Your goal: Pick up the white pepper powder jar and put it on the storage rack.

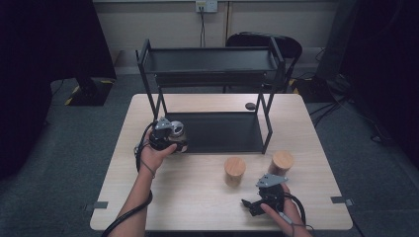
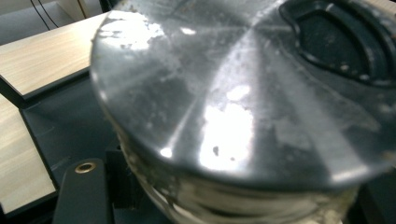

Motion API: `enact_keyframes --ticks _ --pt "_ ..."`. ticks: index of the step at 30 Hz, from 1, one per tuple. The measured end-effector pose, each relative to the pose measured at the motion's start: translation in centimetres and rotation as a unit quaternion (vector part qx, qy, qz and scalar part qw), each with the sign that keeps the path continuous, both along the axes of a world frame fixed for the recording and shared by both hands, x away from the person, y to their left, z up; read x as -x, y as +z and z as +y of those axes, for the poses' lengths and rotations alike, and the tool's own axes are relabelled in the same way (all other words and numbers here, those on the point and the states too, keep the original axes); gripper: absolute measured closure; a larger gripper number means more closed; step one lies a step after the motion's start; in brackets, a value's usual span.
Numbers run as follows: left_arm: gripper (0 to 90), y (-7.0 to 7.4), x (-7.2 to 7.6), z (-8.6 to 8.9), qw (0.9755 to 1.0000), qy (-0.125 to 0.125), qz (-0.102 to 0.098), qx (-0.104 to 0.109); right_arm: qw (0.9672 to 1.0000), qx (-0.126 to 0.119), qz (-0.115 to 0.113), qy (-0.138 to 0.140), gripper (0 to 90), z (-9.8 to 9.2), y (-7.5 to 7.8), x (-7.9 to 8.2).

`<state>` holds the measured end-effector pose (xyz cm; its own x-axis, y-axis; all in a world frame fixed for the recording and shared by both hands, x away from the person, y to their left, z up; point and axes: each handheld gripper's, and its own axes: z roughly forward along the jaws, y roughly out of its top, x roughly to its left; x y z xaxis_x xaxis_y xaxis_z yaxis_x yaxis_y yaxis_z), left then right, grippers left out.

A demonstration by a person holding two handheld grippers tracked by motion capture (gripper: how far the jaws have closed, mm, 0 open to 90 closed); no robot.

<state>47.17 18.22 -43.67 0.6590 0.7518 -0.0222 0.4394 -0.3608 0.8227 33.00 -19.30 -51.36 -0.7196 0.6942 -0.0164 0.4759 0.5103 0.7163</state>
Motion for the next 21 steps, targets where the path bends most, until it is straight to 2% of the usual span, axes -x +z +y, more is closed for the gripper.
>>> enact_keyframes --ticks 13,21 --pt "30.7 0.0 -1.1 -0.9 1.0000 -0.003 0.004 -0.006 1.0000 0.000 0.000 0.000 0.0 0.0 0.0 0.0" --pt "30.7 -0.2 -1.7 -1.3 0.9999 0.003 0.008 -0.007 1.0000 0.000 0.000 0.000 0.0 0.0 0.0 0.0"
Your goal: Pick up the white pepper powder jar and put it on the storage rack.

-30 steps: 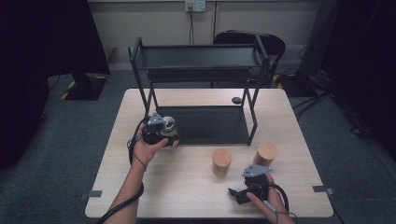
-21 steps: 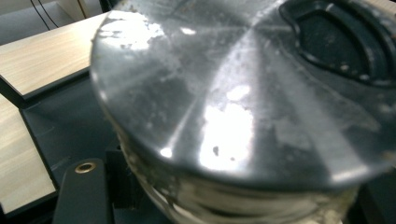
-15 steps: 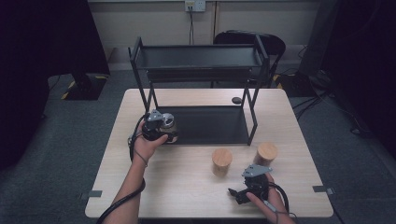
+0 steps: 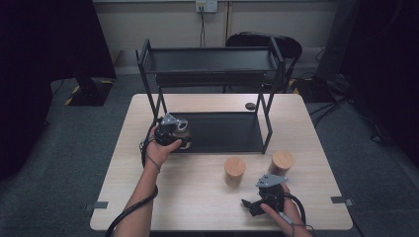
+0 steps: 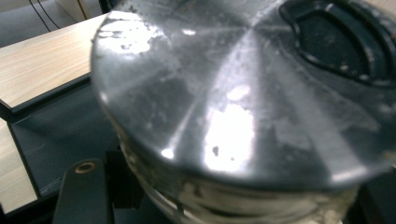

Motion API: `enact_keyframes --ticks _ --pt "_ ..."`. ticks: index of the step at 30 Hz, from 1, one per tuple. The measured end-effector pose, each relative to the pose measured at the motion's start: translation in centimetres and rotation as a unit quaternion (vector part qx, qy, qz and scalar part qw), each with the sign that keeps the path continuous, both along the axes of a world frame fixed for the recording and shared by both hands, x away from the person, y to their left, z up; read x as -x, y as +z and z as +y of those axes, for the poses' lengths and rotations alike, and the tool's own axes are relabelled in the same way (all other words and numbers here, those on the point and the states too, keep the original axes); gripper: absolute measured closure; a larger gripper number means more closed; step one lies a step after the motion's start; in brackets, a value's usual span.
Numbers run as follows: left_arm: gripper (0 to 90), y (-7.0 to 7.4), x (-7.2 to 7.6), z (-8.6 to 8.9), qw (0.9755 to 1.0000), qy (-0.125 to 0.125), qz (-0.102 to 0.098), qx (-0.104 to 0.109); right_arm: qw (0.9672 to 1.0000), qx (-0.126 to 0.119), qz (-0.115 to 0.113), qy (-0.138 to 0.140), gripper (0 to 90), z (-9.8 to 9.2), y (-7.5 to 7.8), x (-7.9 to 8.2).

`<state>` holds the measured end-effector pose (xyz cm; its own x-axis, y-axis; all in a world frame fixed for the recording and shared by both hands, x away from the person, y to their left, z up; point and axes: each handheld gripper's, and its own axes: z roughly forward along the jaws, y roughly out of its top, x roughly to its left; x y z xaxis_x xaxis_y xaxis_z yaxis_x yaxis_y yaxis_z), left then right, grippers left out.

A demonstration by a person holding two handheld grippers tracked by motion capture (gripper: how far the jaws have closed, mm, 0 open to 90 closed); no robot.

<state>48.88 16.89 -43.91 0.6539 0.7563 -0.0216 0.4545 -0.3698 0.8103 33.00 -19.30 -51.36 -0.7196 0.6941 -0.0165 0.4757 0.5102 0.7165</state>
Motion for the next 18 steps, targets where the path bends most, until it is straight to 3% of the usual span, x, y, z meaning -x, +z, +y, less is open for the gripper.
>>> enact_keyframes --ticks 18 --pt "30.7 -1.0 -1.3 -0.3 0.9997 0.023 0.009 -0.002 1.0000 0.000 0.000 0.000 0.0 0.0 0.0 0.0"
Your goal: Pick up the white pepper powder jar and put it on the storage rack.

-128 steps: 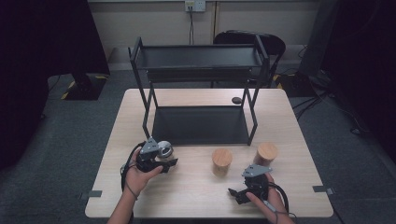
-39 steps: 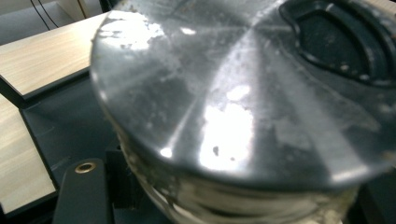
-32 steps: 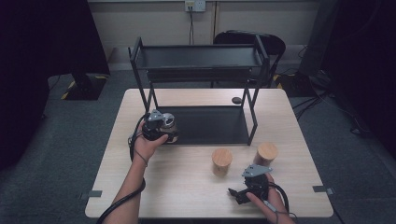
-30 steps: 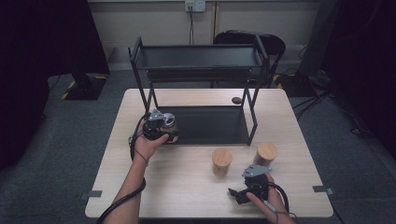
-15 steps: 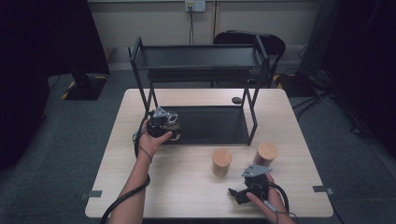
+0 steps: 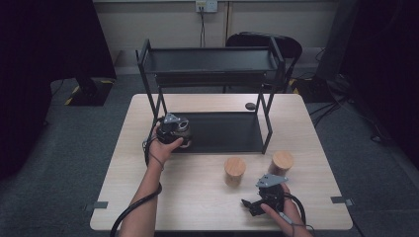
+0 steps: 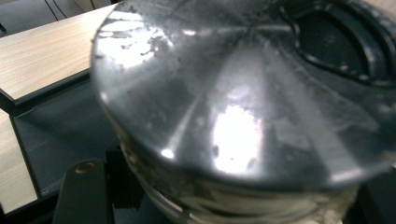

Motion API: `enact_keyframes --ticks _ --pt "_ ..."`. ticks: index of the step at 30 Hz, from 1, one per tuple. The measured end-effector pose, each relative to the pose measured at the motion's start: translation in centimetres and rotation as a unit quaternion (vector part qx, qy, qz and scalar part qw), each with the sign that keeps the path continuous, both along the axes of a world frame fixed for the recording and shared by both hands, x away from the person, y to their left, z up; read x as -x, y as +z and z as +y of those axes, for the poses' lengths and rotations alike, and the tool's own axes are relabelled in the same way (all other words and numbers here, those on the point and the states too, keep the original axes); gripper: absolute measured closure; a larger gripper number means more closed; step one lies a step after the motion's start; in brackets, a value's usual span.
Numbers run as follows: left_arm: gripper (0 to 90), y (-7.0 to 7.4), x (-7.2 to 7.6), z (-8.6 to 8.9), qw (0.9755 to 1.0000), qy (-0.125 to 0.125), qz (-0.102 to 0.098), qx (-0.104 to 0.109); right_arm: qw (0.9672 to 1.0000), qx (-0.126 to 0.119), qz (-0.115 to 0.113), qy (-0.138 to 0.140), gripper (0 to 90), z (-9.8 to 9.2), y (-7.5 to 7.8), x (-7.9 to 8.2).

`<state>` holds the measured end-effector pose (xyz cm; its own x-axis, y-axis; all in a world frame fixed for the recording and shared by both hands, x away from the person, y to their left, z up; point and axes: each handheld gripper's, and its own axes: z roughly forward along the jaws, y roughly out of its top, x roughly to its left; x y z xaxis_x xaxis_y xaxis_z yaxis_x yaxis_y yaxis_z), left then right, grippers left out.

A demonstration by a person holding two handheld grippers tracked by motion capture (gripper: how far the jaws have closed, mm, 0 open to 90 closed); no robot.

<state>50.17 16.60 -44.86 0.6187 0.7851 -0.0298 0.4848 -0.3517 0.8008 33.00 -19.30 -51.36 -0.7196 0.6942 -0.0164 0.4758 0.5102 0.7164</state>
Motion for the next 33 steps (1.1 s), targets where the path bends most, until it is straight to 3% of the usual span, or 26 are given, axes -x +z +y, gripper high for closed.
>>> enact_keyframes --ticks 5,10,33 --pt "30.7 -0.2 -0.3 -0.2 1.0000 0.004 0.003 -0.005 1.0000 0.000 0.000 0.000 0.0 0.0 0.0 0.0" --pt "30.7 -0.4 -0.7 0.1 0.9996 0.027 0.003 -0.004 1.0000 0.000 0.000 0.000 0.0 0.0 0.0 0.0" --pt "30.7 -1.0 -1.8 -0.5 0.9981 0.054 0.005 -0.028 1.0000 0.000 0.000 0.000 0.0 0.0 0.0 0.0"
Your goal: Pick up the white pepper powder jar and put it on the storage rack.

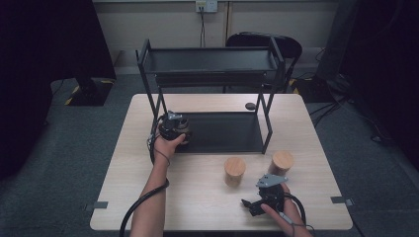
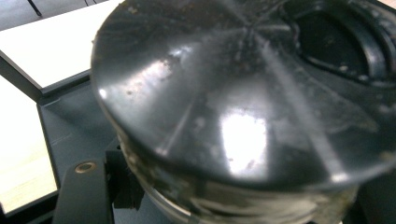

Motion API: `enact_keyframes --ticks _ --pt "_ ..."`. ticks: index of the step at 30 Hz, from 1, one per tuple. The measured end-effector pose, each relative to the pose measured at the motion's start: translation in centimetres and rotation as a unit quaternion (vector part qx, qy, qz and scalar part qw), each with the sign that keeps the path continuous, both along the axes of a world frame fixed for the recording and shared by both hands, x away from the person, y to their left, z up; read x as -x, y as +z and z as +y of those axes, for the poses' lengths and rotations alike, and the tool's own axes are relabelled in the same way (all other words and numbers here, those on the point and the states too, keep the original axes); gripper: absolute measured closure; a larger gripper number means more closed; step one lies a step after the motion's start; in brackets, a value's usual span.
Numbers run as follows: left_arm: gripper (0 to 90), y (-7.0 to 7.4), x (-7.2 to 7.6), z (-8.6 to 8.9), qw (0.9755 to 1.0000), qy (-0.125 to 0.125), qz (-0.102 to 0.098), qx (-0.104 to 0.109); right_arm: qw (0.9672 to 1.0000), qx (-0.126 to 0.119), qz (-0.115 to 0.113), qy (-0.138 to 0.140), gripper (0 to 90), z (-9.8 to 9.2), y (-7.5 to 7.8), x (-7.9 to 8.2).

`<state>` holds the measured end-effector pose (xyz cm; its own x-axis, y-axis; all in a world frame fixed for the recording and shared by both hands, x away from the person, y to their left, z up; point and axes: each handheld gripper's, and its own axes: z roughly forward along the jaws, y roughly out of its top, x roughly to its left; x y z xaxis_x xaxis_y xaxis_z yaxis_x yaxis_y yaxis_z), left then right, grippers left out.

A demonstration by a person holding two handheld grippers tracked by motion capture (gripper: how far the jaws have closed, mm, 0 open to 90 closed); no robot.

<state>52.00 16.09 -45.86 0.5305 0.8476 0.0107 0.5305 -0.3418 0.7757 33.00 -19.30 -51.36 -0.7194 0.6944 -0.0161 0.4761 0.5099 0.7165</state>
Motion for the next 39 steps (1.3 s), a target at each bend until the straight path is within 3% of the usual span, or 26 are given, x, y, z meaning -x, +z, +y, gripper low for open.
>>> enact_keyframes --ticks 14,35,39 --pt "30.7 -0.3 -0.7 -0.1 0.9999 0.008 0.001 -0.006 1.0000 0.000 0.000 0.000 0.0 0.0 0.0 0.0" --pt "30.6 -0.9 -1.0 -0.4 0.9994 0.032 0.008 0.010 1.0000 0.000 0.000 0.000 0.0 0.0 0.0 0.0" --pt "30.2 -1.0 -1.0 -0.6 0.9995 0.031 0.008 0.003 1.0000 0.000 0.000 0.000 0.0 0.0 0.0 0.0"
